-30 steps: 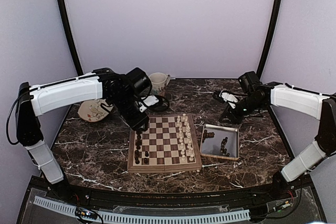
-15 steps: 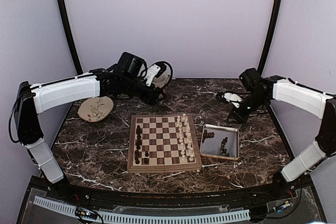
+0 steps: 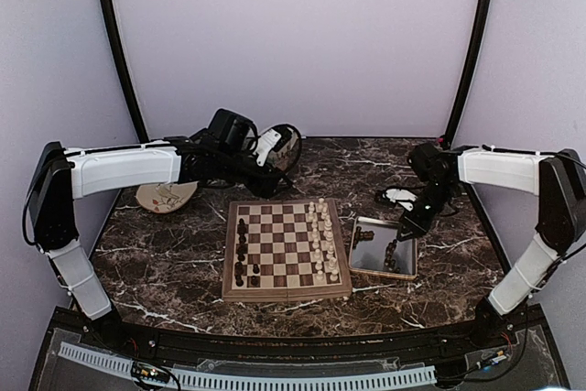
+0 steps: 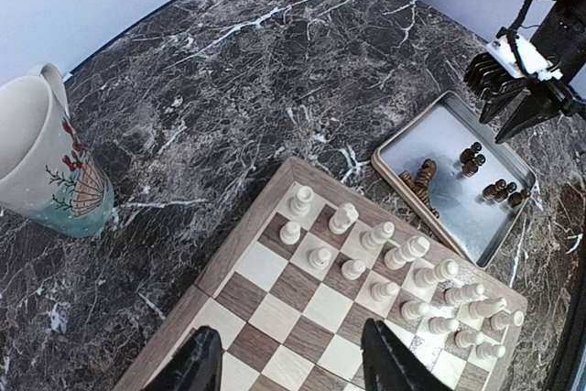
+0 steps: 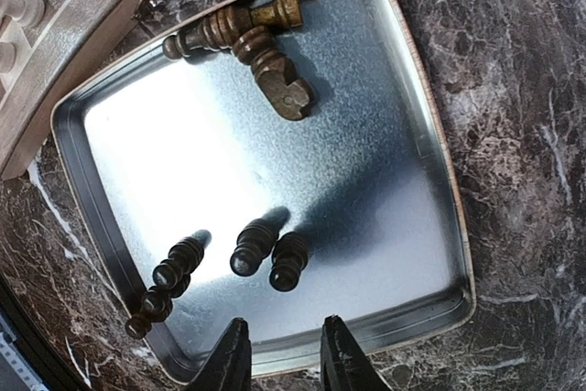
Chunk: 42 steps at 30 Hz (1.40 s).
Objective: Set up the chess pieces on the board
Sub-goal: Pick up the pawn from the storage box.
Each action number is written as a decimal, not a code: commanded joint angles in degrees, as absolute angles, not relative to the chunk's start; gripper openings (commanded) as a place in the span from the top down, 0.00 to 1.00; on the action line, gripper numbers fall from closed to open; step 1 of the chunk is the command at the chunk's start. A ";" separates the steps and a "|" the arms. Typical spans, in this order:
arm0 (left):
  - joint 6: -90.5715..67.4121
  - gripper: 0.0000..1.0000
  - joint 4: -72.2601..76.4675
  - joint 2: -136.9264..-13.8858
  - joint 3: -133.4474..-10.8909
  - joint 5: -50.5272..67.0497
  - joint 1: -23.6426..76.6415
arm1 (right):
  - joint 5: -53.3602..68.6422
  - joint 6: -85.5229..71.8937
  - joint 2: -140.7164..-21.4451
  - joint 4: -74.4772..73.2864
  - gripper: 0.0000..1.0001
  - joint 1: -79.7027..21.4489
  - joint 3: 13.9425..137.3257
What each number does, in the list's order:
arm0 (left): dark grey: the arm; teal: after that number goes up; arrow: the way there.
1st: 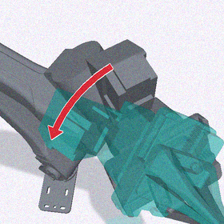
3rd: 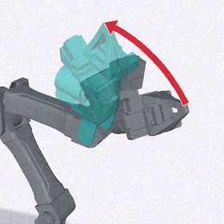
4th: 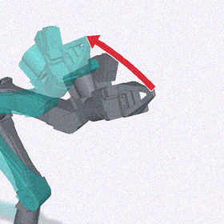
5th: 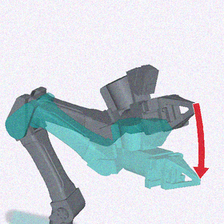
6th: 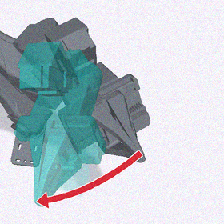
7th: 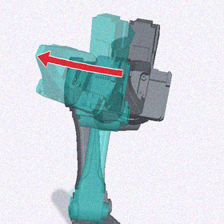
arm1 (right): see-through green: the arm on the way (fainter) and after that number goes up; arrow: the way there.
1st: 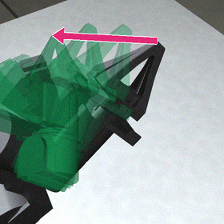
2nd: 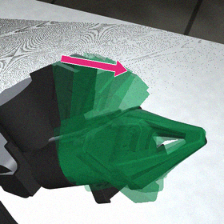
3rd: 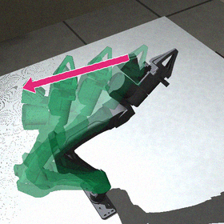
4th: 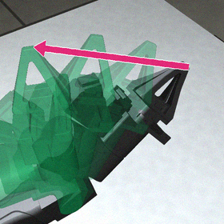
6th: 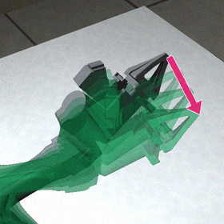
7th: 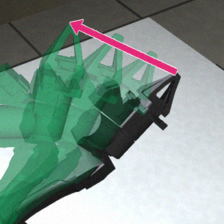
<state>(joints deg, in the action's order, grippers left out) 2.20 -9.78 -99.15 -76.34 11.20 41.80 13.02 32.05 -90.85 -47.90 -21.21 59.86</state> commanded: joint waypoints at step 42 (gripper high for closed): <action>1.51 0.46 -9.84 -97.47 -76.69 16.17 42.11 | 14.47 29.46 -100.28 -47.44 0.94 -22.11 67.34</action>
